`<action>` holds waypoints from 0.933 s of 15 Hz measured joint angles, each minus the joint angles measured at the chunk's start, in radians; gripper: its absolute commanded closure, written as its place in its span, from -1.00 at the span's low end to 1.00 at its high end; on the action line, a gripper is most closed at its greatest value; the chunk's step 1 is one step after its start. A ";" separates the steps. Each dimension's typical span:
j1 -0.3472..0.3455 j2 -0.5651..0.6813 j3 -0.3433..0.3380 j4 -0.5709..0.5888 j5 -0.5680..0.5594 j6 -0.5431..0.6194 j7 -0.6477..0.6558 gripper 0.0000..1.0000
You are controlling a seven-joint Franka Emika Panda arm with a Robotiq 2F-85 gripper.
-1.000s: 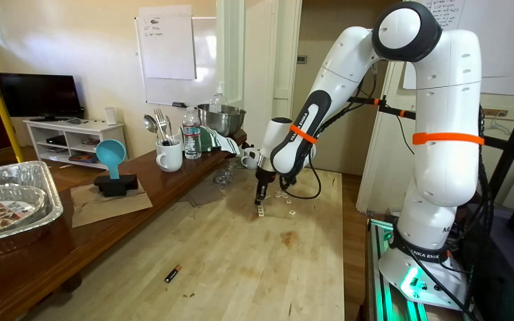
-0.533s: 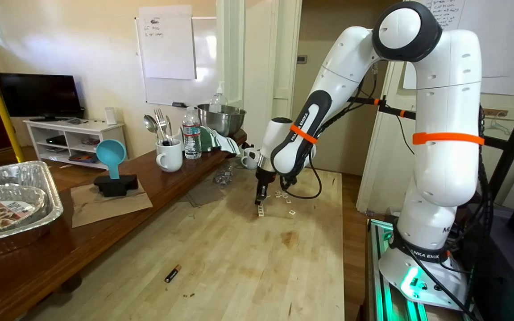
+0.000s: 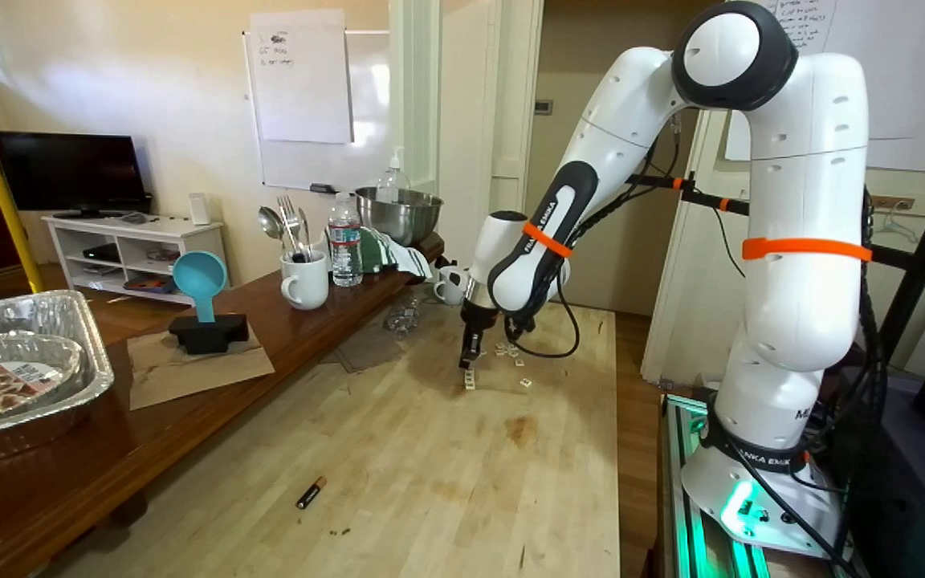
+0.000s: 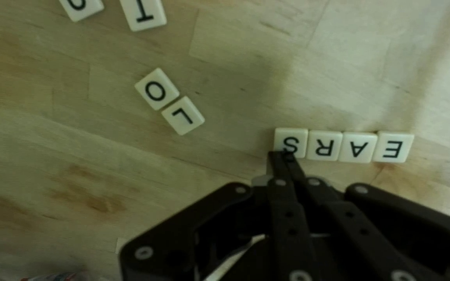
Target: Add a new letter tile to the end of the word
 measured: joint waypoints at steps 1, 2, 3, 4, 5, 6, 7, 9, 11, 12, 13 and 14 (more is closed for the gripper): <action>-0.005 -0.003 0.007 -0.001 0.003 0.000 0.000 1.00; -0.010 -0.007 0.014 -0.001 0.007 0.000 0.000 1.00; -0.014 -0.011 0.020 -0.002 0.010 0.000 0.000 1.00; -0.018 -0.015 0.026 -0.002 0.016 0.000 -0.001 1.00; -0.021 -0.019 0.031 -0.003 0.024 0.000 -0.001 1.00; -0.023 -0.024 0.036 -0.005 0.032 -0.001 -0.001 1.00; -0.024 -0.029 0.039 -0.007 0.041 -0.008 -0.001 1.00; -0.024 -0.043 0.039 -0.012 0.050 -0.029 0.003 0.46; -0.022 -0.062 0.037 -0.019 0.062 -0.064 0.005 0.19; -0.018 -0.073 0.032 -0.022 0.065 -0.085 0.008 0.07; -0.014 -0.084 0.028 -0.025 0.067 -0.107 0.010 -0.11; -0.008 -0.096 0.022 -0.027 0.068 -0.128 0.013 -0.24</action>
